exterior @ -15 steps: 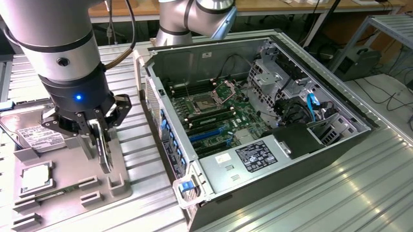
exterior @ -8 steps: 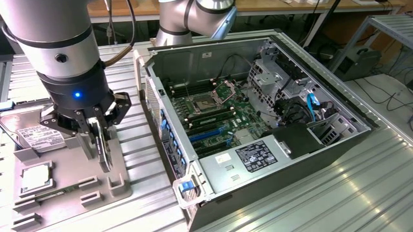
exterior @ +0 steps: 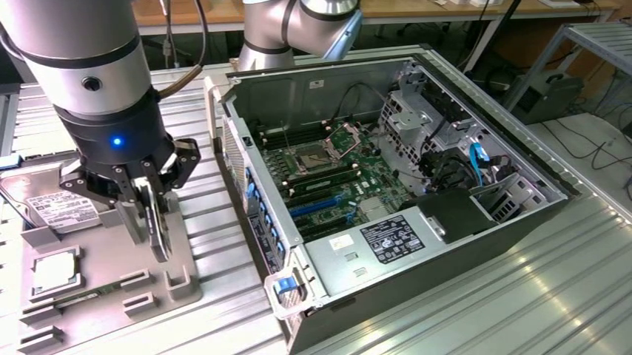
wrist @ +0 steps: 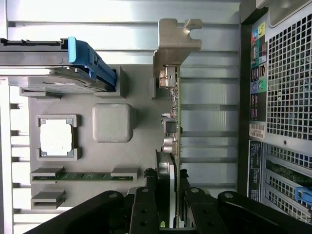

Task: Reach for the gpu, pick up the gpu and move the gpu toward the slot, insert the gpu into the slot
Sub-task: 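Pick up the gpu and move the gpu toward the slot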

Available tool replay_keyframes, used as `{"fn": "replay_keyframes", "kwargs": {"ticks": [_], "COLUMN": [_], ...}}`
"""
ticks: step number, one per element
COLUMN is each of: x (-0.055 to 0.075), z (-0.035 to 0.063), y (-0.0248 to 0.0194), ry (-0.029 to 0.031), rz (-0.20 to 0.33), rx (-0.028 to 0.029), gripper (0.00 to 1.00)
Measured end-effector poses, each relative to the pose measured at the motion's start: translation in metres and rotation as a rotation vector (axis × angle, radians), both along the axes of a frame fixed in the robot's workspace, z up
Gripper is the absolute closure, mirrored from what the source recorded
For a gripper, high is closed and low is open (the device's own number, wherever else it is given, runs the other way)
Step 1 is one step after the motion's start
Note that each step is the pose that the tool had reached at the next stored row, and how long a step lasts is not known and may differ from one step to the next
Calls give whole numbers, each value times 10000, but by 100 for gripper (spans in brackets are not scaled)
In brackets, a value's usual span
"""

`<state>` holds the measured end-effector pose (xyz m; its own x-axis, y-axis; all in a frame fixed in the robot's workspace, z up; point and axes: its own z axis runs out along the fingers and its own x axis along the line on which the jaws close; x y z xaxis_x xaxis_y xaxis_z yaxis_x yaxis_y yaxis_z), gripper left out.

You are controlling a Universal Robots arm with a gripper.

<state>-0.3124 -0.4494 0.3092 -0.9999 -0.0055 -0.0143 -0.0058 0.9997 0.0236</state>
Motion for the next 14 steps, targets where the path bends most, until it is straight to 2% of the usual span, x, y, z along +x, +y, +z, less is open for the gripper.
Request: {"fn": "replay_keyframes", "kwargs": {"ticks": [4, 11, 14], "x": [0, 0, 0], "z": [29, 285, 360], "y": [0, 0, 0], "ry": [1, 1, 0], "rz": [0, 0, 0], "rx": [-1, -1, -1], "gripper": [73, 73, 73]}}
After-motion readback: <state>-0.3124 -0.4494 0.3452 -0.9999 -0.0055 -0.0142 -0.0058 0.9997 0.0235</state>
